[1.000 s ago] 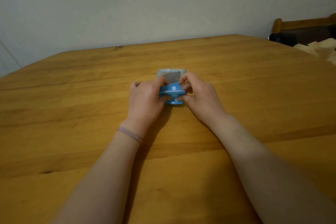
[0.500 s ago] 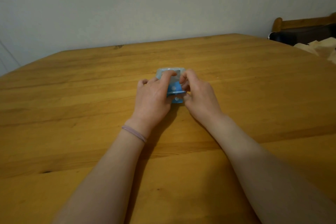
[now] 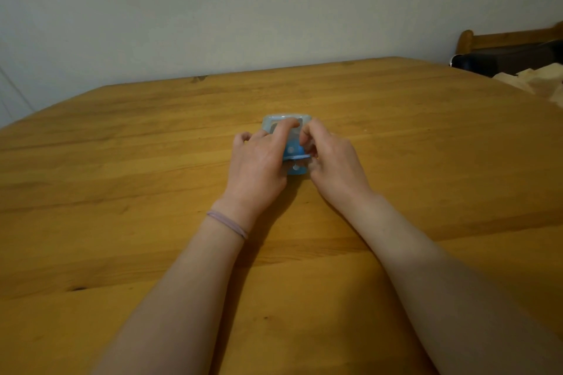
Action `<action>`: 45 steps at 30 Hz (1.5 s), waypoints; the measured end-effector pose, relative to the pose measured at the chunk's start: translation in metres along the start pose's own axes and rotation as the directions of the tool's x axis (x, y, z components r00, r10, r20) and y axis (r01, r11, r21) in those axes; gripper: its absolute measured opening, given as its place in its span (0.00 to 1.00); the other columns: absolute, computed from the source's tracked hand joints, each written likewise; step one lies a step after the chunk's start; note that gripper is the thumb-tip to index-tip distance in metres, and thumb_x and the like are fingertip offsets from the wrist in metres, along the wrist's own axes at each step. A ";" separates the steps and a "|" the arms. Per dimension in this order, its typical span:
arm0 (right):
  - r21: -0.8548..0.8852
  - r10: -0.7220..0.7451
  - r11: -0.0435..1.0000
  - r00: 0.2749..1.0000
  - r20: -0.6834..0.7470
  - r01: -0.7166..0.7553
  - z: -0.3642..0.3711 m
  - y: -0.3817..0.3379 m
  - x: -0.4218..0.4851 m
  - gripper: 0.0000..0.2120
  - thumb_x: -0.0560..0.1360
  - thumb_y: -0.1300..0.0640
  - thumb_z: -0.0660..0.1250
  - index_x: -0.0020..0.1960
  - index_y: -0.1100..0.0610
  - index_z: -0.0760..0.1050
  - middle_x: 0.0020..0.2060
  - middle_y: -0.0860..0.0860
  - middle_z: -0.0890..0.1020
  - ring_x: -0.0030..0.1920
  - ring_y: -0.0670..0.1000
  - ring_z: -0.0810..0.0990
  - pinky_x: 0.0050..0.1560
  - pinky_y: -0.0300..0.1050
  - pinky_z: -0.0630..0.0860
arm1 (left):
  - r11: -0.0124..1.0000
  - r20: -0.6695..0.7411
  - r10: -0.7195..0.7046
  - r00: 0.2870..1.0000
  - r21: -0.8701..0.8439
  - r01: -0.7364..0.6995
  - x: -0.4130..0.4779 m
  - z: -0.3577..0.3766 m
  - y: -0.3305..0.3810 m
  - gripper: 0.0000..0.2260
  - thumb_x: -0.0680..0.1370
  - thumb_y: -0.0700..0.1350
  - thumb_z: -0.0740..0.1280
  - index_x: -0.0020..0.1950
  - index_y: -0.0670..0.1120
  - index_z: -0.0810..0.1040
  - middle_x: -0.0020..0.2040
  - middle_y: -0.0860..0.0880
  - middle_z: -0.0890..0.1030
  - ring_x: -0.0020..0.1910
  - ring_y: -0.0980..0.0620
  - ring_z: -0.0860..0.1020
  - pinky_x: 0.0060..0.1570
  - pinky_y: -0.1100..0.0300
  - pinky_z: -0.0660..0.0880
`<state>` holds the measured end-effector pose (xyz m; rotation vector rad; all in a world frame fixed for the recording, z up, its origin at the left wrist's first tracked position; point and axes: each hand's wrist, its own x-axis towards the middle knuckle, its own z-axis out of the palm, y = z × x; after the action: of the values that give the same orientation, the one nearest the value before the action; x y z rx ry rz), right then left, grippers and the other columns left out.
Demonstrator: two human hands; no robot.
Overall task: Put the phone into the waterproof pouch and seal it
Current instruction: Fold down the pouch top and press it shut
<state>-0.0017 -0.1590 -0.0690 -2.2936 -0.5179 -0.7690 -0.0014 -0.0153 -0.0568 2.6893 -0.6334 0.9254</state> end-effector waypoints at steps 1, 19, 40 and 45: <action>0.003 0.001 1.000 1.000 0.000 -0.001 0.000 -0.001 0.001 0.18 0.68 0.73 0.63 0.47 0.52 0.65 0.41 0.52 0.78 0.42 0.52 0.78 0.38 0.46 0.76 | 1.000 -0.004 -0.011 1.000 0.005 0.011 0.000 0.000 -0.001 0.27 0.70 0.38 0.70 0.65 0.50 0.65 0.46 0.49 0.82 0.50 0.46 0.79 0.55 0.47 0.69; 0.081 0.074 0.994 0.997 -0.024 -0.072 -0.004 0.006 0.004 0.20 0.69 0.72 0.66 0.45 0.49 0.65 0.40 0.46 0.76 0.40 0.40 0.76 0.35 0.32 0.71 | 0.987 -0.051 -0.047 0.998 -0.159 0.038 0.001 -0.003 -0.010 0.26 0.69 0.37 0.72 0.64 0.48 0.67 0.45 0.48 0.84 0.40 0.47 0.81 0.45 0.56 0.73; 0.133 0.153 0.981 0.985 -0.083 -0.141 -0.006 0.011 0.004 0.22 0.68 0.69 0.70 0.41 0.46 0.64 0.37 0.41 0.73 0.38 0.37 0.73 0.37 0.24 0.68 | 0.989 -0.072 -0.080 0.994 -0.131 0.070 0.002 -0.003 -0.017 0.25 0.70 0.38 0.71 0.64 0.48 0.66 0.44 0.49 0.83 0.42 0.47 0.80 0.52 0.55 0.68; 0.111 0.187 0.978 0.978 -0.097 -0.176 -0.007 0.015 0.005 0.21 0.67 0.69 0.70 0.41 0.46 0.65 0.38 0.42 0.74 0.39 0.38 0.74 0.36 0.25 0.68 | 0.969 -0.050 -0.105 0.993 -0.231 0.091 -0.001 -0.004 -0.021 0.27 0.70 0.38 0.71 0.65 0.50 0.66 0.46 0.50 0.81 0.44 0.48 0.78 0.50 0.57 0.66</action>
<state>0.0072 -0.1737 -0.0684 -2.1563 -0.2874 -0.7526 0.0056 0.0050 -0.0563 2.4554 -0.5516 0.8504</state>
